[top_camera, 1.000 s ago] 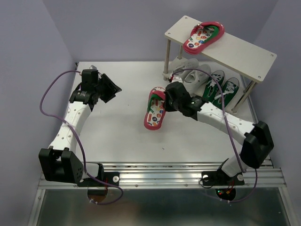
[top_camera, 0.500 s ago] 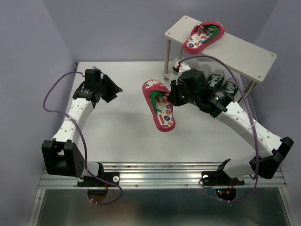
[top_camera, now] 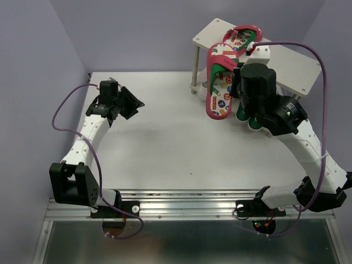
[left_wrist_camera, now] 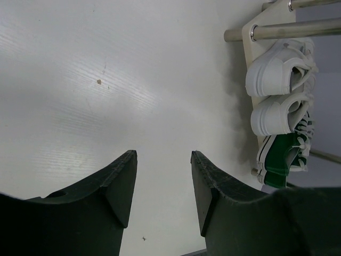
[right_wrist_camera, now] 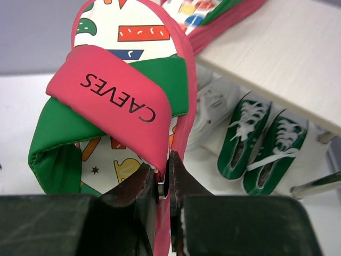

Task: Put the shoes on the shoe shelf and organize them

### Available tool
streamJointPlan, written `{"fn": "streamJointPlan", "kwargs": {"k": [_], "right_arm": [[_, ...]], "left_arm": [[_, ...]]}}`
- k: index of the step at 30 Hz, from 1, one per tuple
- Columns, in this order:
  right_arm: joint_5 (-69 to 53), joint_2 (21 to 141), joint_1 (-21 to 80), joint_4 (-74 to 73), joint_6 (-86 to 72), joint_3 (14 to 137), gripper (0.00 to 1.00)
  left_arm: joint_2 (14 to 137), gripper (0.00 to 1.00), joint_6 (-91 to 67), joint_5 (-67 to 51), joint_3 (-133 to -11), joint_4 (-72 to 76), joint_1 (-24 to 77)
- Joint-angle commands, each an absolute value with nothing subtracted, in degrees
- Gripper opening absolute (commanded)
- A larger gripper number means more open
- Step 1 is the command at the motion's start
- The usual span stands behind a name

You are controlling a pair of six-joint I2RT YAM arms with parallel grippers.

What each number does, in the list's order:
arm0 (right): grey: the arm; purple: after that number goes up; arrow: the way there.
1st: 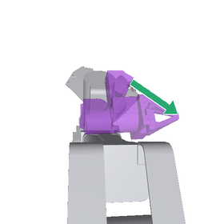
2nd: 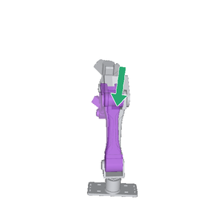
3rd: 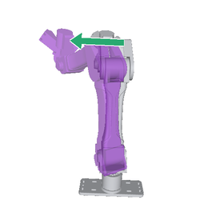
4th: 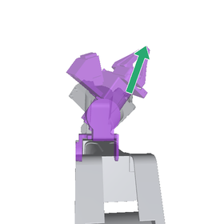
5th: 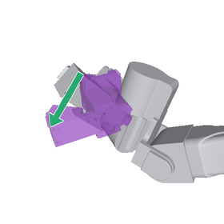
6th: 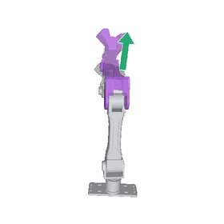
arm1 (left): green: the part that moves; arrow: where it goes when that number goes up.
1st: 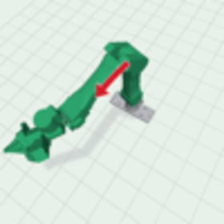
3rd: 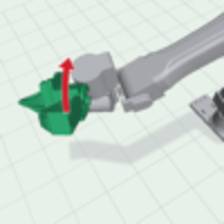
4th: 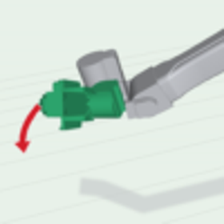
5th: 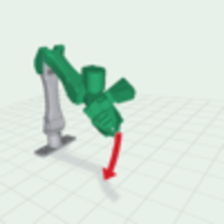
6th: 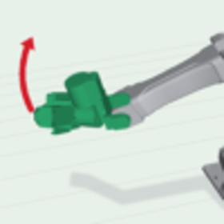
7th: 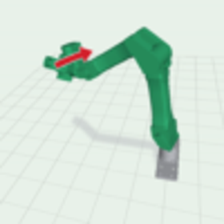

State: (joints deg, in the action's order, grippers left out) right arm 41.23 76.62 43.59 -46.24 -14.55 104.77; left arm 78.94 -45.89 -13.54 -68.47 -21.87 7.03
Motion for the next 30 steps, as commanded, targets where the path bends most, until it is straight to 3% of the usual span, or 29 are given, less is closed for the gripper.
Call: {"fn": "streamJointPlan", "kwargs": {"k": [1,12,22,30], "right_arm": [[53.5,75.7,43.6,-37.7,-11.8,111.2,0.01],[65.4,83.1,40.3,-35.4,-2.4,126.5,0.01],[58.3,86.1,24.8,-35.4,-7.5,128.7,0.01],[57.6,87.4,18.3,-35.3,-13.8,127.2,0.01]], "left_arm": [[78.7,0.55,-46.0,-14.8,-67.3,-19.7,6.9],[78.2,0.55,-45.9,-15.4,-66.1,-19.1,6.9],[76.4,0.55,-45.7,-16.5,-64.3,-18.5,6.9],[74.4,0.55,-45.4,-17.0,-62.5,-18.5,6.9]]}}
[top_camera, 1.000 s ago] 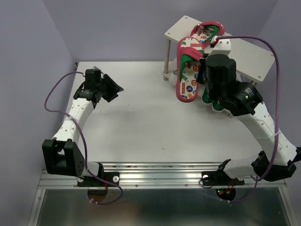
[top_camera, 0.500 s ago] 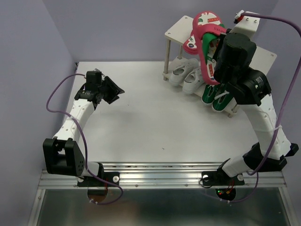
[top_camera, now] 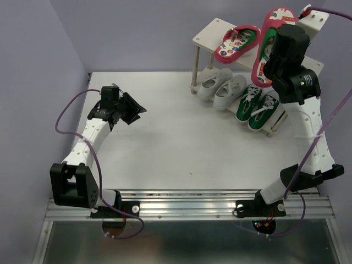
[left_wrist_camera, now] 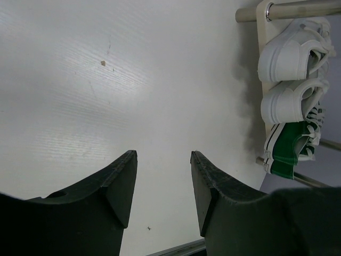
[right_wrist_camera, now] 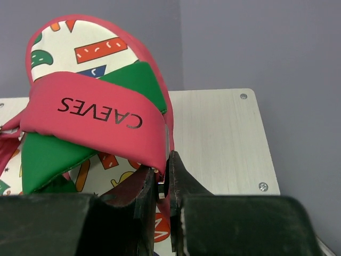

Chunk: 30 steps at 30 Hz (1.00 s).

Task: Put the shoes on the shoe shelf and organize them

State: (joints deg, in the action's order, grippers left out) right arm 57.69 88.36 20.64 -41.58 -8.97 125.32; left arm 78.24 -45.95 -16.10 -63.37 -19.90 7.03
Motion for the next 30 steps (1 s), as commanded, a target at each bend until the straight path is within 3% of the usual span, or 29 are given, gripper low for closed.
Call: {"fn": "streamJointPlan", "kwargs": {"k": [1,8,14,30], "right_arm": [[57.9,88.2,17.7,-35.3,-14.1,127.4,0.01],[60.4,92.0,16.5,-35.2,-15.8,129.7,0.01],[55.5,93.8,11.6,-35.4,-21.4,128.2,0.01],[50.2,91.8,6.1,-35.4,-30.4,118.0,0.01]], "left_arm": [[74.3,0.55,-45.4,-17.0,-62.3,-18.5,6.9],[73.1,0.55,-45.5,-17.0,-61.2,-18.5,6.9],[72.9,0.55,-45.5,-16.8,-61.3,-18.7,6.9],[72.7,0.55,-45.6,-15.9,-60.6,-19.2,6.9]]}}
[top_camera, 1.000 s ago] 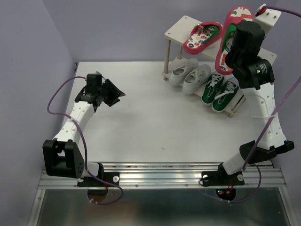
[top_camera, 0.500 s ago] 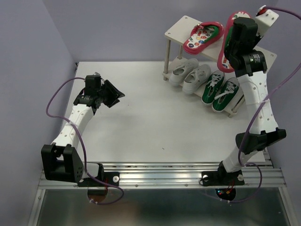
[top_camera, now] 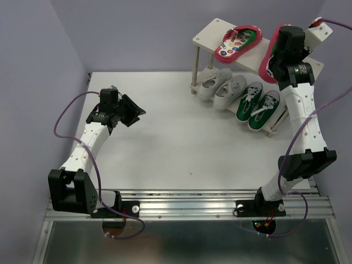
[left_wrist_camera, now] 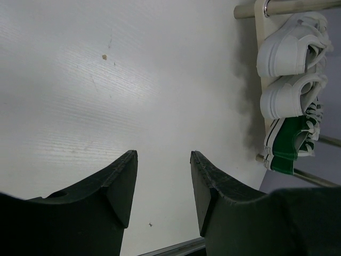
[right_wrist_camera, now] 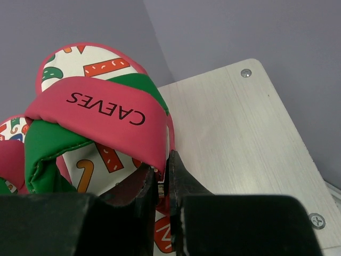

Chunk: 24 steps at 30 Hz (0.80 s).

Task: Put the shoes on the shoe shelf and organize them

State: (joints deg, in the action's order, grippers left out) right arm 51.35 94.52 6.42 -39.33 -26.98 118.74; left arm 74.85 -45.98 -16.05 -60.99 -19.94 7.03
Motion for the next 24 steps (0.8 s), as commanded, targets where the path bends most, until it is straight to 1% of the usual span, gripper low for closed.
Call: {"fn": "streamJointPlan", "kwargs": {"k": [1,3,5,6,8,9,11,15,16,18,19,20,21,24], "right_arm": [[50.1,91.7,6.1,-35.4,-30.6,117.9,0.01],[49.6,91.7,6.1,-35.5,-30.7,117.7,0.02],[48.4,91.7,6.1,-35.4,-30.6,117.7,0.08],[48.0,91.5,6.1,-35.5,-30.7,117.6,0.24],[46.3,91.5,6.1,-35.4,-30.7,117.8,0.46],[45.7,91.5,6.1,-35.4,-30.7,117.9,0.58],[44.1,91.5,6.1,-35.5,-30.1,118.7,0.69],[42.1,91.8,6.1,-35.4,-28.6,120.9,0.79],[41.7,91.7,6.1,-35.5,-28.3,121.3,0.84],[40.1,91.6,6.1,-35.5,-27.7,122.4,0.89],[39.6,91.2,6.1,-35.5,-27.3,122.7,0.95],[38.5,91.0,6.1,-35.4,-27.1,122.8,0.98],[37.9,90.6,6.1,-35.5,-26.8,123.0,1.00],[33.7,89.1,6.1,-35.4,-23.9,123.6,1.00]], "left_arm": [[72.7,0.55,-45.6,-15.8,-60.6,-19.2,6.9],[72.9,0.55,-45.6,-15.7,-60.5,-19.1,6.9],[73.0,0.55,-45.6,-15.6,-60.5,-19.1,6.9],[73.1,0.55,-45.7,-15.7,-60.5,-19.0,6.9],[73.4,0.55,-45.7,-15.8,-60.6,-18.9,6.9],[73.5,0.55,-45.7,-15.8,-60.6,-18.9,6.9],[73.7,0.55,-45.6,-15.8,-60.7,-18.9,6.9],[74.0,0.55,-45.4,-15.9,-61.1,-18.9,7.0],[74.1,0.55,-45.4,-16.0,-61.2,-18.9,6.9],[74.2,0.55,-45.2,-16.0,-61.2,-18.9,6.9],[74.3,0.55,-45.2,-16.0,-61.3,-19.0,6.9],[74.2,0.55,-45.1,-16.0,-61.3,-18.9,7.0],[74.2,0.55,-44.7,-16.0,-61.4,-18.9,6.9],[74.2,0.55,-43.7,-15.1,-62.5,-19.4,7.0]]}}
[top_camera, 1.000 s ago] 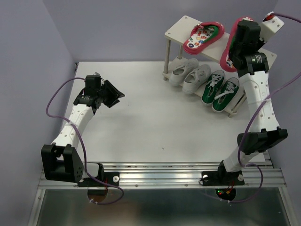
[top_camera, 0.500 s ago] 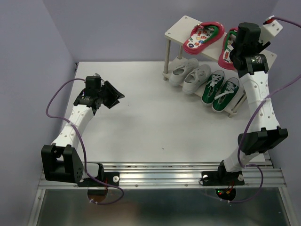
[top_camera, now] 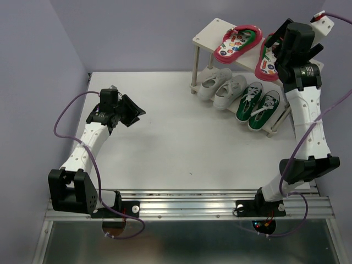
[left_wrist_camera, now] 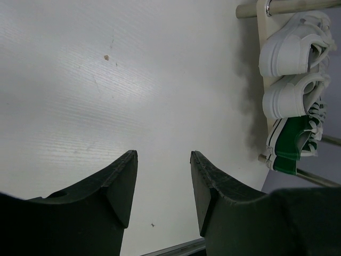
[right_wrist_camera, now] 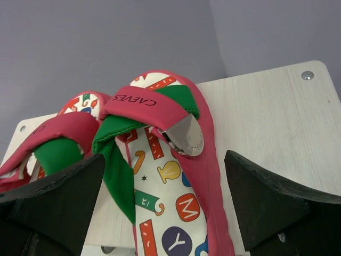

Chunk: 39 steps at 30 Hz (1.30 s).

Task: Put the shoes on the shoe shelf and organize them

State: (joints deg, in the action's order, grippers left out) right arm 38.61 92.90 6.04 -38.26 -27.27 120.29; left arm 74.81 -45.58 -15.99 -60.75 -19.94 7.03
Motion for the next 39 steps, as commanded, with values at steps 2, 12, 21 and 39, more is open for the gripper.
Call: {"fn": "streamJointPlan", "kwargs": {"k": [2,12,21,39], "right_arm": [[27.1,88.0,6.1,-35.4,-19.1,124.4,1.00],[-9.1,82.0,6.1,-42.0,-10.0,123.9,1.00],[-26.3,75.4,8.7,-40.8,-14.1,110.1,1.00],[5.8,78.6,31.3,-49.4,-18.1,98.6,1.00]], "left_arm": [[74.1,0.55,-42.1,-14.2,-64.1,-20.1,6.9],[74.8,0.55,-35.7,-10.0,-72.5,-21.6,7.0],[77.8,0.56,-33.9,-9.9,-78.3,-22.0,7.0],[80.3,0.56,-33.5,-11.2,-83.5,-20.8,7.2]]}}
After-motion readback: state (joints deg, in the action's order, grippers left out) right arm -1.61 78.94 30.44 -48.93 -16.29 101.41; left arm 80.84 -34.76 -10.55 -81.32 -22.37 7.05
